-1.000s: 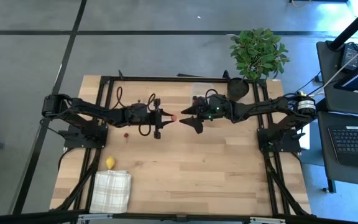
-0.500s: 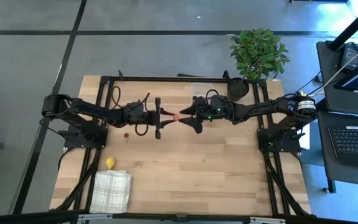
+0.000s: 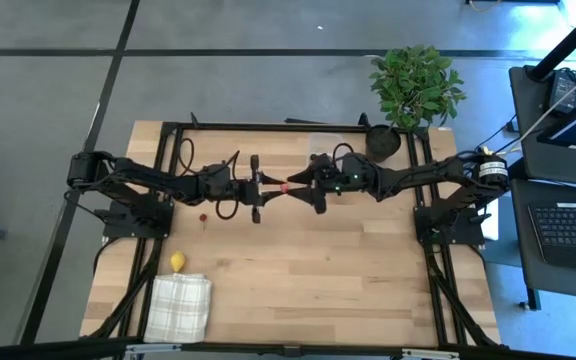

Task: Pick and placing Produce into tupperware
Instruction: Put the peach into the transparent bin

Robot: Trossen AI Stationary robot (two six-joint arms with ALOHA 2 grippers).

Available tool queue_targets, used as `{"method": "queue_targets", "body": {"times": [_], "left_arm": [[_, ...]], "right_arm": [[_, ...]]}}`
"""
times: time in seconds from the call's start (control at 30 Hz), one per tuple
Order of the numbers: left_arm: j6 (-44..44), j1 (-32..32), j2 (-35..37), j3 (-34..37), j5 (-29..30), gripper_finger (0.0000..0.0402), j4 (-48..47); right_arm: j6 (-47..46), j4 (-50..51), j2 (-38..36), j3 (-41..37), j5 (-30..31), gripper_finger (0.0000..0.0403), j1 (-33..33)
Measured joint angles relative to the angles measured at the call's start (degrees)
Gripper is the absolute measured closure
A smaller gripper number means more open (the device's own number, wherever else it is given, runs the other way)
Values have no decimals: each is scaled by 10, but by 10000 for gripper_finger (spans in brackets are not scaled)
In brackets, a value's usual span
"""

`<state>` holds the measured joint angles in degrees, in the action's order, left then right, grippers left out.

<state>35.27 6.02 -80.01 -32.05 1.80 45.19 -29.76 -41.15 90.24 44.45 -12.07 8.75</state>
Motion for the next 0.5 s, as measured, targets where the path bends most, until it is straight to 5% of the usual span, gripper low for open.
{"method": "queue_targets", "body": {"times": [0.5], "left_arm": [[13,0,0,0,1,308,23]], "right_arm": [[-1,-10,0,0,-1,118,-6]]}}
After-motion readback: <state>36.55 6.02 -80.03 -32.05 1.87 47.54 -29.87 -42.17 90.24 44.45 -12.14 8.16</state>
